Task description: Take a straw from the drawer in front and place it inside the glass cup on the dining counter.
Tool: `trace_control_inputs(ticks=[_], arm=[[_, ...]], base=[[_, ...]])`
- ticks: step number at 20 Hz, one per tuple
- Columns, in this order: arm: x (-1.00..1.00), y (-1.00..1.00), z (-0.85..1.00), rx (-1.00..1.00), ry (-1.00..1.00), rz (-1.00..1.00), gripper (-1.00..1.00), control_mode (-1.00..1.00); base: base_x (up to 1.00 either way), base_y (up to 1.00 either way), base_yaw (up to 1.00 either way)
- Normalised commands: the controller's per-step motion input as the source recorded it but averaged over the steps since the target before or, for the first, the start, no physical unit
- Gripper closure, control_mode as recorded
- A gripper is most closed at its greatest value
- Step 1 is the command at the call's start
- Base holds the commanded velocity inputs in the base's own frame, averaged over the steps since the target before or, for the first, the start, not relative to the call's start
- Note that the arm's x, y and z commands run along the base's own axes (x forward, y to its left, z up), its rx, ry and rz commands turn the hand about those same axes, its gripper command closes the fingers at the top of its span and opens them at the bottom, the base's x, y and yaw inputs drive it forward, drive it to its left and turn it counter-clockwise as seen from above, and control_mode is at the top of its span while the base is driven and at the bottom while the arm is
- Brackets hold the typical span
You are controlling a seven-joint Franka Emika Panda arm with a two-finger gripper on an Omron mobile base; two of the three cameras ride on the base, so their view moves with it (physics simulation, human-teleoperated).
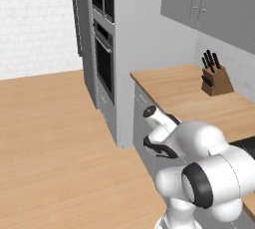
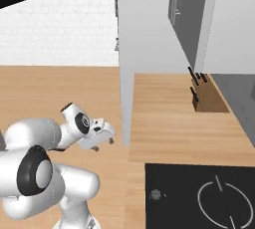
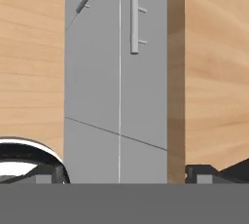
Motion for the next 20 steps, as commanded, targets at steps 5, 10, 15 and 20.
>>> trace_control_inputs(ticks=[5,10,15,20], arm=[[0.4,-0.22,-0.67,-0.12,0.0,-0.01,-1.0,-1.0],[0.5,-0.05,-0.46,-0.17,-0.01,0.0,-1.0,-1.0],[0.66,0.01,-0.34,-0.14,-0.02,0.0,-1.0,-1.0],[0.41,0.0,-0.13,-0.07,0.0,0.0,-1.0,-1.0]], base=[[0.0,0.0,0.0],[0.0,0.0,0.0],[0.0,0.0,0.0],[0.0,0.0,0.0]])
